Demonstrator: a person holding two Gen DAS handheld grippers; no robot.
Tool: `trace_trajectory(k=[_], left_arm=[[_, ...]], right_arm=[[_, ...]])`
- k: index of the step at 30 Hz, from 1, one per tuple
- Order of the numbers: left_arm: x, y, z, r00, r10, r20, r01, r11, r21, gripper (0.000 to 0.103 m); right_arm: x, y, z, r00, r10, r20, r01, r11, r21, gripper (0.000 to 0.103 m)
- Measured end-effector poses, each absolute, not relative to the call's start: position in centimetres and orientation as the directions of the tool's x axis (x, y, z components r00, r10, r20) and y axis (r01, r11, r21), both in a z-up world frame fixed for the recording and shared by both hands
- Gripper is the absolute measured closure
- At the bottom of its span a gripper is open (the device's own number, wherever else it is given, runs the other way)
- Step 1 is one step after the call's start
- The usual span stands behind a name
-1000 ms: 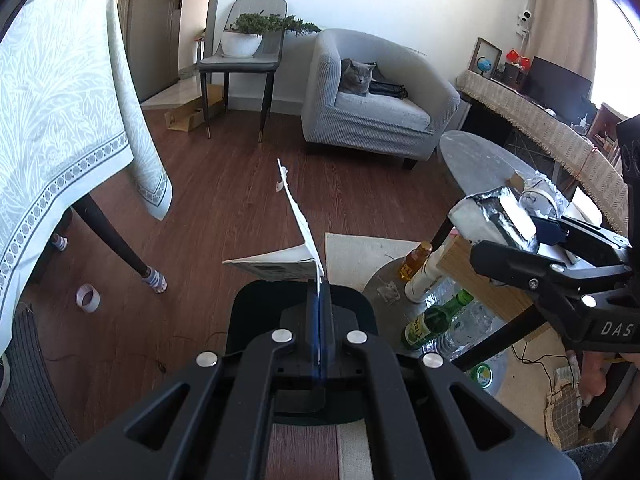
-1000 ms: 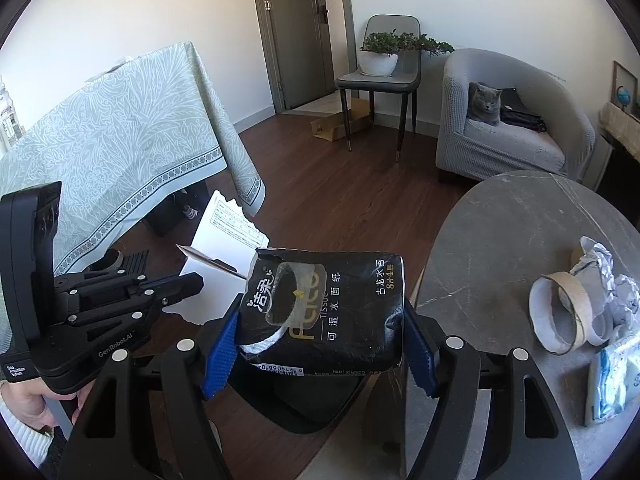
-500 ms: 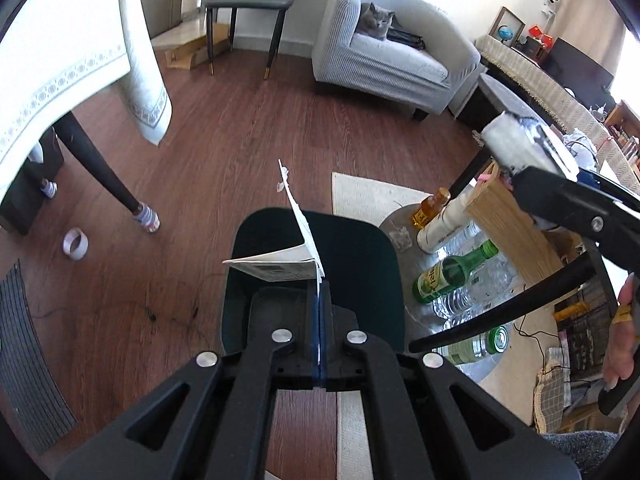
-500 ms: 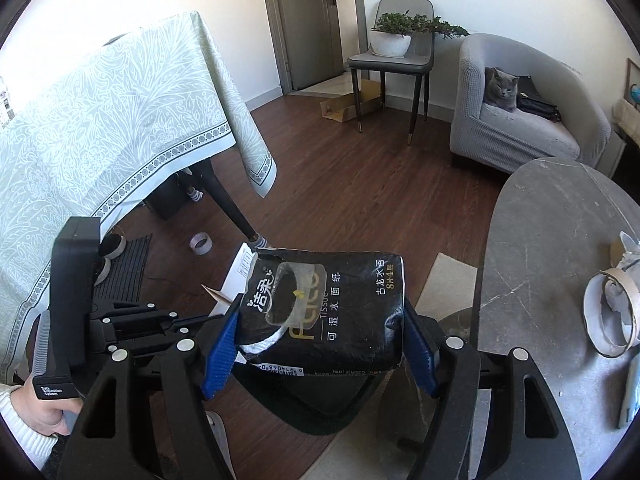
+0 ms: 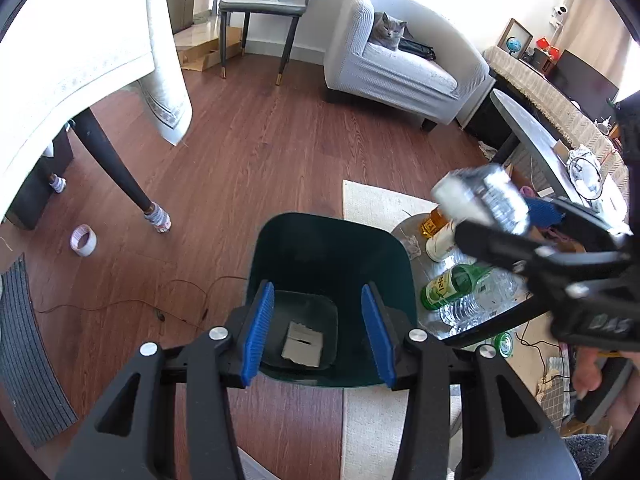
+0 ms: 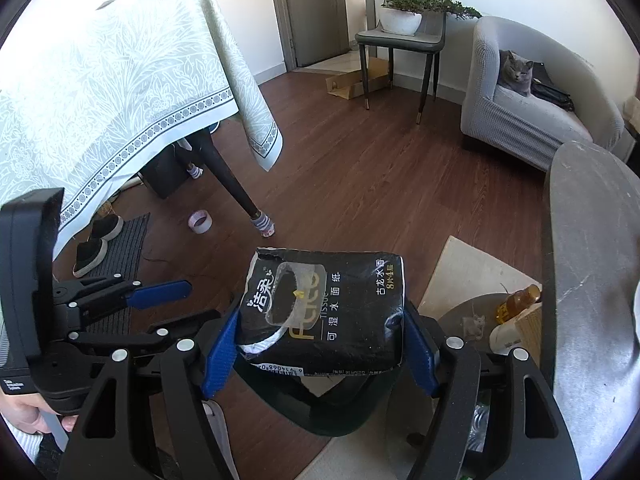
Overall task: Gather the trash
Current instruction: 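Carry the black wrapper in the right tool over the green bin, then open the right tool to drop the black wrapper into the bin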
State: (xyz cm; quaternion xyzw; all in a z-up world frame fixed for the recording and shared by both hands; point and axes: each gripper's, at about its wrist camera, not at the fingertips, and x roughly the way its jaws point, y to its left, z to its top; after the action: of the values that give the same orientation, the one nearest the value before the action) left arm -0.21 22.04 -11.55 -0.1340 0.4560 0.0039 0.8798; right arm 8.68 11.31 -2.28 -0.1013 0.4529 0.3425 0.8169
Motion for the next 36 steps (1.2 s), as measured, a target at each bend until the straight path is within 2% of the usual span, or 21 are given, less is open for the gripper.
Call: trace_trajectory(k=[8, 15, 19, 22, 34, 36], left_arm=[[-1.5, 23.0, -9.0, 0.631, -0.084, -0.771, -0.137, 0.967, -0.217, 0.051], [-2.1, 24.2, -6.5, 0.676, -0.090, -0.732, -0.142, 0.958, -0.249, 0.045], [-2.6, 24.2, -4.9, 0.703, -0.080, -0.707, -0.138, 0.959, -0.246, 0.041], [-2.9, 24.0, -4.1, 0.716, -0.061, -0.695, -0.142, 0.963, -0.230, 0.033], [-3.8, 25.0, -1.9, 0.759, 0.008, -0.652, -0.190, 0.959, -0.210, 0.033], [-4.1, 24.9, -1.7, 0.769, 0.016, -0.640, -0.197, 0.957, -0.212, 0.029]], right_arm=[[9.0, 12.9, -5.2, 0.321, 0.418, -0.850, -0.642, 0.756, 0.129, 0.031], [8.9, 14.7, -7.6, 0.292, 0.384, -0.876, -0.639, 0.760, 0.120, 0.031], [8.8, 15.6, -9.1, 0.269, 0.364, -0.892, -0.640, 0.760, 0.117, 0.031], [8.8, 16.0, -10.0, 0.250, 0.352, -0.902, -0.642, 0.758, 0.117, 0.030], [8.8, 16.8, -12.6, 0.207, 0.301, -0.931, -0.649, 0.754, 0.099, 0.029], [8.7, 16.9, -12.9, 0.192, 0.296, -0.936, -0.651, 0.752, 0.104, 0.029]])
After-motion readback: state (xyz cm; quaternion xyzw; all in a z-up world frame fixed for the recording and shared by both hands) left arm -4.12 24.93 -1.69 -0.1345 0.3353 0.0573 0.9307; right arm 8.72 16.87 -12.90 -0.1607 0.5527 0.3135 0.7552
